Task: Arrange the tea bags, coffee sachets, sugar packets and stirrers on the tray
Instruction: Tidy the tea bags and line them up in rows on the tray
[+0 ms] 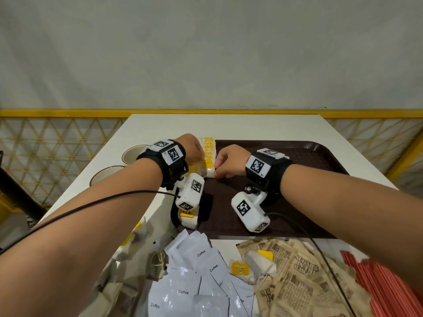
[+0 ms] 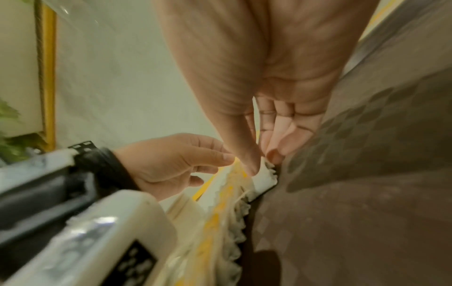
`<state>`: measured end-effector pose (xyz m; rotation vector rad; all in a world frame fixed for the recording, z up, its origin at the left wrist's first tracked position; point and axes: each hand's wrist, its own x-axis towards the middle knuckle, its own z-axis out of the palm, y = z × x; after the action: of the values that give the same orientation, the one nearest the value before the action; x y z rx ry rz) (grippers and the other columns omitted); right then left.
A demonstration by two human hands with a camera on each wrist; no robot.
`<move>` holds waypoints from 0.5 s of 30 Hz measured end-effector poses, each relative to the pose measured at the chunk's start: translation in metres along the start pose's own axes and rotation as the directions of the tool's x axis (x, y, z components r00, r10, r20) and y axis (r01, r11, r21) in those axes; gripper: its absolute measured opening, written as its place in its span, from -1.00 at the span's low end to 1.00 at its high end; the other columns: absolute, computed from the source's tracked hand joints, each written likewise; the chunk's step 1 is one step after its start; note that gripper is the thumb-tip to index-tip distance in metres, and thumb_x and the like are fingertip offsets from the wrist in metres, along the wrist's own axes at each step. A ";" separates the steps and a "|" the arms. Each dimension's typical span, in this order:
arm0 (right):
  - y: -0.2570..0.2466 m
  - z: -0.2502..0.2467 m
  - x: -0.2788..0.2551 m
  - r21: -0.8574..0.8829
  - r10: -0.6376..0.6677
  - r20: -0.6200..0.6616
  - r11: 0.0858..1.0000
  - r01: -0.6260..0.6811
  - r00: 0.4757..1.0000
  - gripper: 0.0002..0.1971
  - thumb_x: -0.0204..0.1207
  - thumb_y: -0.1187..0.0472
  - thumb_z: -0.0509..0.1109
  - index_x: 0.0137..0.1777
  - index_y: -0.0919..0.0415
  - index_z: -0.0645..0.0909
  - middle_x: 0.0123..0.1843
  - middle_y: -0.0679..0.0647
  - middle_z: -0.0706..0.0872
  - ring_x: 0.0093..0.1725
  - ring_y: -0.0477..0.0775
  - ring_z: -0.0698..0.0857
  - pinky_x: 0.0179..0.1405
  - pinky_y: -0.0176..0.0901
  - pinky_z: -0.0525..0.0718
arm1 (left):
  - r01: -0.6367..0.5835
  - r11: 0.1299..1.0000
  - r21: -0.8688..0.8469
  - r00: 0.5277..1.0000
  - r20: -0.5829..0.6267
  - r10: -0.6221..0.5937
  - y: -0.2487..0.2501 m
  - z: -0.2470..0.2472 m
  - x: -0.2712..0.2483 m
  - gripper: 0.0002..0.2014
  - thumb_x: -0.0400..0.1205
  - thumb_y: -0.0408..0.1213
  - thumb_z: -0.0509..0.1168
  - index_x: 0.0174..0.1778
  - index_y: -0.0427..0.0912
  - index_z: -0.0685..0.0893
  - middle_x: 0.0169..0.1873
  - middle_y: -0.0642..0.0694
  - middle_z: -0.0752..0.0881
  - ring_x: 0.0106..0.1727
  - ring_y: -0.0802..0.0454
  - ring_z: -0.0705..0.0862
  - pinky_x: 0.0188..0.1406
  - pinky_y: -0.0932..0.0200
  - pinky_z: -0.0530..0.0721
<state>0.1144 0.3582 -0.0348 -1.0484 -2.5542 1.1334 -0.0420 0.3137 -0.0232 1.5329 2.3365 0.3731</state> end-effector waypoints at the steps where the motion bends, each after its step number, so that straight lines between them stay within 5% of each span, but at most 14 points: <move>1: -0.001 -0.003 -0.009 0.043 -0.008 0.014 0.999 0.007 1.000 -0.83 0.36 0.39 0.57 -0.30 0.19 0.63 -0.35 0.09 0.68 -0.33 0.03 0.67 -0.31 -0.18 0.72 | -0.029 0.998 -0.047 0.999 -0.030 0.028 0.000 -0.004 -0.005 -0.83 0.55 -0.29 0.43 0.01 -0.26 0.77 -0.02 -0.09 0.73 -0.03 0.05 0.63 -0.02 0.22 0.57; 5: -0.004 -0.019 -0.067 0.064 -0.043 0.243 0.998 0.028 0.969 -0.84 0.39 0.38 0.56 -0.11 0.22 0.66 -0.27 0.10 0.69 -0.32 -0.07 0.65 -0.37 -0.36 0.63 | -0.188 0.972 -0.140 0.982 -0.052 0.182 0.009 -0.026 -0.045 -0.94 0.56 -0.33 0.41 -0.09 -0.22 0.75 -0.28 0.02 0.65 -0.33 0.22 0.54 -0.45 0.51 0.44; 9: -0.001 -0.028 -0.127 -0.102 -0.036 0.518 0.989 0.103 0.855 -0.74 0.38 0.35 0.58 0.05 0.22 0.68 -0.01 0.15 0.79 -0.29 -0.26 0.69 -0.21 -0.36 0.65 | -0.346 0.932 -0.104 0.903 0.232 0.361 0.023 -0.021 -0.096 -0.93 0.54 -0.25 0.44 -0.10 -0.10 0.79 -0.22 0.00 0.75 -0.26 0.23 0.59 -0.18 0.32 0.55; 11: 0.002 -0.025 -0.148 -0.235 -0.033 0.522 0.955 0.180 0.853 -0.67 0.36 0.24 0.61 0.13 0.15 0.69 0.05 0.03 0.78 -0.32 -0.36 0.65 -0.25 -0.50 0.60 | -0.404 0.913 -0.061 0.836 0.380 0.396 0.032 -0.009 -0.121 -0.87 0.52 -0.19 0.47 -0.05 -0.07 0.79 -0.25 0.08 0.73 -0.31 0.33 0.58 -0.21 0.43 0.52; 15: 0.004 -0.009 -0.171 -0.433 -0.021 0.458 0.868 0.244 0.888 -0.51 0.33 0.00 0.62 0.26 0.00 0.62 0.10 -0.15 0.69 -0.22 -0.24 0.61 -0.26 -0.51 0.53 | -0.489 0.872 -0.022 0.734 0.531 0.424 0.051 0.021 -0.156 -0.75 0.49 -0.10 0.49 0.04 -0.08 0.77 -0.23 0.14 0.73 -0.32 0.38 0.61 -0.32 0.53 0.50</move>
<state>0.2473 0.2534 -0.0089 -0.7221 -3.3361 0.7764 0.0673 0.1907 -0.0040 1.9702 1.5687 -0.0872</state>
